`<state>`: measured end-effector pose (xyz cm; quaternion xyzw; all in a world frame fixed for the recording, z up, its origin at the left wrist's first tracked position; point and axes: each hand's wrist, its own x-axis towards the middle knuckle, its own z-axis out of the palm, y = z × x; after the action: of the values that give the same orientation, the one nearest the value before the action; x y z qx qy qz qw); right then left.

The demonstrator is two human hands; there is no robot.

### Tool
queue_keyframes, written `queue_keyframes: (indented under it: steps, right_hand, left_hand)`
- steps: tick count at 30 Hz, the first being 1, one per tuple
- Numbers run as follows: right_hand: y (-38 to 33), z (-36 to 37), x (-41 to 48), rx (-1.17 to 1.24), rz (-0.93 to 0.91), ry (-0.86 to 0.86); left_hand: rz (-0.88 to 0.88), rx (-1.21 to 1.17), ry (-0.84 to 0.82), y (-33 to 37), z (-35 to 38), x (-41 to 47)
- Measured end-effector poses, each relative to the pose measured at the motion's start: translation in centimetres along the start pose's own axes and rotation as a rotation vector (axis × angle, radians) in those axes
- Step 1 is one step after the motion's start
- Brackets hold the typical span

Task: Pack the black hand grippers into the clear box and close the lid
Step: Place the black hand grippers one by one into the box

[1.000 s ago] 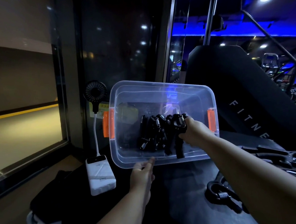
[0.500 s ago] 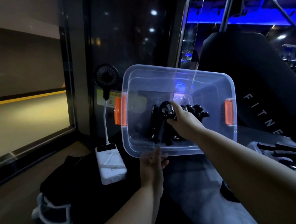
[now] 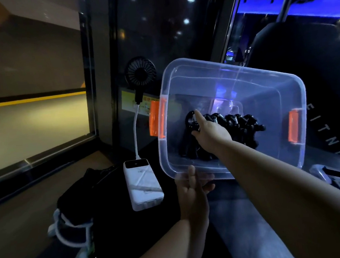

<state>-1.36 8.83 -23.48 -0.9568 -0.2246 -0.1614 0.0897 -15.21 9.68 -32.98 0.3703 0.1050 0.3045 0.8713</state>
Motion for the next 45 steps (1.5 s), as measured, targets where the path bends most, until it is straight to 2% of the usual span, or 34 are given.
queue_keyframes:
  steps: [7, 12, 17, 19, 24, 30, 37, 45]
  right_hand:
    - [0.4, 0.4, 1.3, -0.097, 0.055, 0.004]
    - [0.7, 0.9, 1.8, -0.224, -0.017, 0.164]
    - [1.2, 1.6, 2.3, -0.309, -0.008, 0.244]
    - [1.5, 1.9, 2.4, -0.297, -0.05, 0.249]
    - [1.5, 2.3, 2.7, -0.248, -0.072, 0.121]
    - [1.5, 2.8, 3.0, -0.249, -0.06, 0.113]
    - [1.9, 2.6, 2.7, -0.239, -0.11, 0.122]
    - [2.9, 1.1, -0.6, -0.095, -0.106, 0.247]
  left_hand:
    - [-0.011, -0.023, 0.019, -0.6, -0.1, 0.2]
    - [-0.012, -0.016, 0.019, -0.9, -0.3, 0.3]
    - [-0.007, 0.026, 0.009, -1.1, -0.4, 0.5]
    - [-0.011, 0.04, 0.012, -1.2, -0.4, 0.6]
    - [0.005, 0.047, 0.012, -1.3, -0.5, 0.5]
    - [0.013, 0.056, 0.011, -1.4, -0.6, 0.6]
    - [0.036, 0.094, 0.01, -1.3, -0.5, 0.6]
    - [-0.02, 0.121, 0.044, -1.6, -0.5, 1.1]
